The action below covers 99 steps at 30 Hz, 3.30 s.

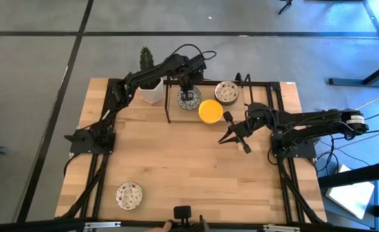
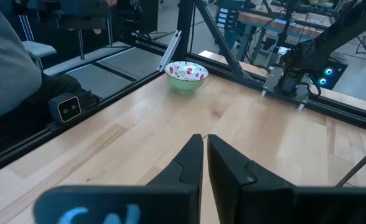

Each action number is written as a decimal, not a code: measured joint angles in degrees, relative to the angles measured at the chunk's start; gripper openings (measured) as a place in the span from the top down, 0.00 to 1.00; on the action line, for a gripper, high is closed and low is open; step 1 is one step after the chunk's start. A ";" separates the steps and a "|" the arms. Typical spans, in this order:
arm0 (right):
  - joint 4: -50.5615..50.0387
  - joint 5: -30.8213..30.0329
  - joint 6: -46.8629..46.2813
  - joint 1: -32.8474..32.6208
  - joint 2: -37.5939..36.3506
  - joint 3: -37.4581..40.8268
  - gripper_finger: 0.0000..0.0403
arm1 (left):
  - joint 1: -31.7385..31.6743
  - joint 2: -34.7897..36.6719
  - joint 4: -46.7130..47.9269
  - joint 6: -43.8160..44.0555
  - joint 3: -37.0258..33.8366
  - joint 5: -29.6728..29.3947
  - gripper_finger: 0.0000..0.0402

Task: Pick & Place Mini bowls
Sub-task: Stack the blue printed bowl on top of the blue printed bowl on the shelf, then stack the green printed bowl on top of the green printed bowl on the shelf

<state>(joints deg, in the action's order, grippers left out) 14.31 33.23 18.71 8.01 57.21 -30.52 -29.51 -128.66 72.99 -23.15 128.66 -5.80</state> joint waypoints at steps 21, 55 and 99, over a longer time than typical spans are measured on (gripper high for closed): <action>-0.49 2.95 -1.78 0.00 0.00 0.00 0.94 | 1.74 1.10 1.75 -5.46 2.17 -10.86 0.51; -1.31 2.38 -3.24 -1.38 0.00 0.00 0.94 | 5.88 1.58 -13.88 2.84 -7.87 -19.62 1.00; 10.73 5.18 -5.26 -1.62 0.02 0.02 0.94 | 31.99 103.89 -54.46 37.29 -101.83 -10.60 1.00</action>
<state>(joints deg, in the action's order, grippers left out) 25.04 38.41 13.45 6.39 57.23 -30.50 2.48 -24.77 18.54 14.14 26.83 -16.40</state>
